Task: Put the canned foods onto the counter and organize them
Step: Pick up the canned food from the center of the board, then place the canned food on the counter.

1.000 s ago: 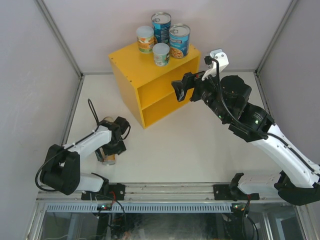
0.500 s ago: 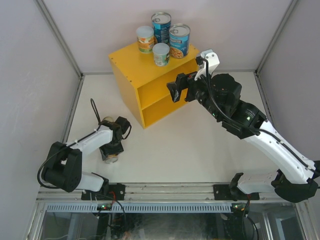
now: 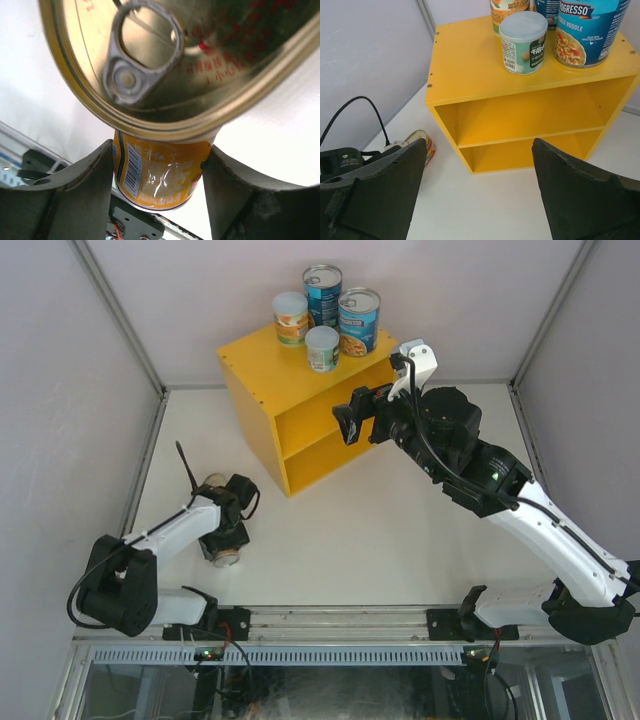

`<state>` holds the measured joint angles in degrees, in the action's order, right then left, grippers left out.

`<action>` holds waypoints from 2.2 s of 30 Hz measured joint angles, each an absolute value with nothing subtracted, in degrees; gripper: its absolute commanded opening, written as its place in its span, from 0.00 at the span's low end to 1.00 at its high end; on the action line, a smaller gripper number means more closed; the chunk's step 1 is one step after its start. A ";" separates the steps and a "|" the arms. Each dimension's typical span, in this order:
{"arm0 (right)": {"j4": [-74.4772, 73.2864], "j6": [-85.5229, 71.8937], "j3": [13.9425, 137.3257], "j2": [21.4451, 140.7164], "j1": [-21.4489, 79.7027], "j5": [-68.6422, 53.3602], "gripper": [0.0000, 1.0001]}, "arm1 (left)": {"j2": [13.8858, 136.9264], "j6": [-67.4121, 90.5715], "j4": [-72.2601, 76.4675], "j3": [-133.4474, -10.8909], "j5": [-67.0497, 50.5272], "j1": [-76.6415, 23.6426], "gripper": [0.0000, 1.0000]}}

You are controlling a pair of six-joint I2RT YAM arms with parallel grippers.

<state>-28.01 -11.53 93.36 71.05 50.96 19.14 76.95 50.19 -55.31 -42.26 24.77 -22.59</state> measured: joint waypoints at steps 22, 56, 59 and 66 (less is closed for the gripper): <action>-28.14 -11.55 93.36 70.35 52.07 21.21 0.84 | 45.17 53.89 -53.65 -38.46 24.23 -33.50 0.00; -32.38 -11.49 97.76 71.70 53.30 25.71 0.85 | 50.61 30.57 -34.52 -70.48 53.89 -48.93 0.00; -32.42 -11.38 99.00 72.75 53.21 25.63 0.84 | 52.97 24.95 -29.10 -73.63 54.13 -48.97 0.00; -32.47 -11.22 101.67 75.40 52.84 25.34 0.84 | 58.04 13.39 -16.32 -77.38 54.41 -49.01 0.00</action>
